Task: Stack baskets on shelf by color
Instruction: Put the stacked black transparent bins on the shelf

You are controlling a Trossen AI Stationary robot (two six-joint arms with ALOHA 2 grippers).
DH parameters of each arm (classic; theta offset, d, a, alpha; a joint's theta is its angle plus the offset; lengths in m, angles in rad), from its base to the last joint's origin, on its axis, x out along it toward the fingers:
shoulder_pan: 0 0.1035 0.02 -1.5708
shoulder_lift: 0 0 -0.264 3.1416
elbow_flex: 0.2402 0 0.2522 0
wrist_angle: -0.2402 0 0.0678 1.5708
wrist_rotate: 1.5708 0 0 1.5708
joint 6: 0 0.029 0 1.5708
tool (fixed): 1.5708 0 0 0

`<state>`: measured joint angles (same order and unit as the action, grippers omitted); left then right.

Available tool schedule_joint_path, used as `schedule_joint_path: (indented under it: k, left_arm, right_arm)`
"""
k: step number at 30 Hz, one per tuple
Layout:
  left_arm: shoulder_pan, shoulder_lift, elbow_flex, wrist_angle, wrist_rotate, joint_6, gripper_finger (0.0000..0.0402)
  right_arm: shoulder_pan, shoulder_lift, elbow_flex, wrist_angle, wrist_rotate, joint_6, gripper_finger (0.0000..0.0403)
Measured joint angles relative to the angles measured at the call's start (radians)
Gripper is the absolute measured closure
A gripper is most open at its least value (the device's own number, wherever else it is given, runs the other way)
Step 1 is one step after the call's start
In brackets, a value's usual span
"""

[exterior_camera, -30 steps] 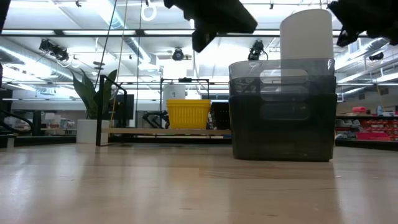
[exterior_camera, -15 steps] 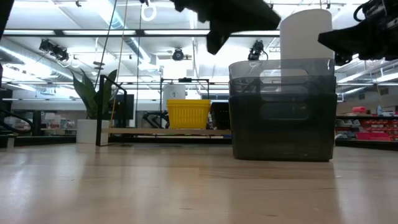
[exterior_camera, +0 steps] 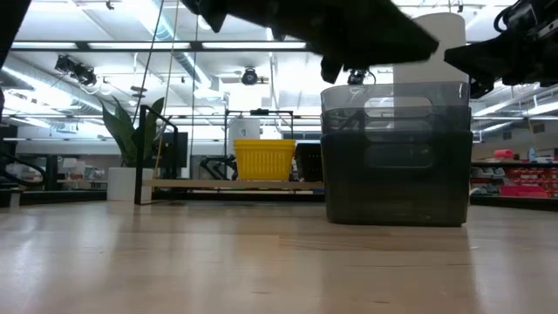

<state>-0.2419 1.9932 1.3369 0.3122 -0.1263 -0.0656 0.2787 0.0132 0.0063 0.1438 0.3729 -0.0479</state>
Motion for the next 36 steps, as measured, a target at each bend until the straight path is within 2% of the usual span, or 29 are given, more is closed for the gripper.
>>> schedule_joint_path:
  k: [6, 11, 18, 22, 27, 36]
  left_arm:
    - [-0.035, 0.021, -0.001, -0.041, -0.151, 0.132, 0.0325]
    - [-0.065, 0.019, 0.0, -0.036, -0.229, 0.159, 0.0295]
    - [-0.094, 0.019, 0.0, -0.09, -0.233, 0.117, 0.0226]
    - [-0.092, 0.018, 0.0, -0.13, -0.233, 0.105, 0.0202]
    - [-0.092, 0.018, -0.001, -0.125, -0.233, 0.102, 0.0197]
    - [-0.091, 0.018, -0.001, -0.122, -0.232, 0.102, 0.0219]
  right_arm:
    - [0.0, 0.0, 0.0, 0.0, 0.0, 0.0, 0.0385]
    - [0.0, 0.0, 0.0, 0.0, 0.0, 0.0, 0.0385]
    - [0.0, 0.0, 0.0, 0.0, 0.0, 0.0, 0.0385]
    - [0.0, 0.0, 0.0, 0.0, 0.0, 0.0, 0.0385]
    - [0.0, 0.0, 0.0, 0.0, 0.0, 0.001, 0.0385]
    - [0.0, 0.0, 0.0, 0.0, 0.0, 0.001, 0.0385]
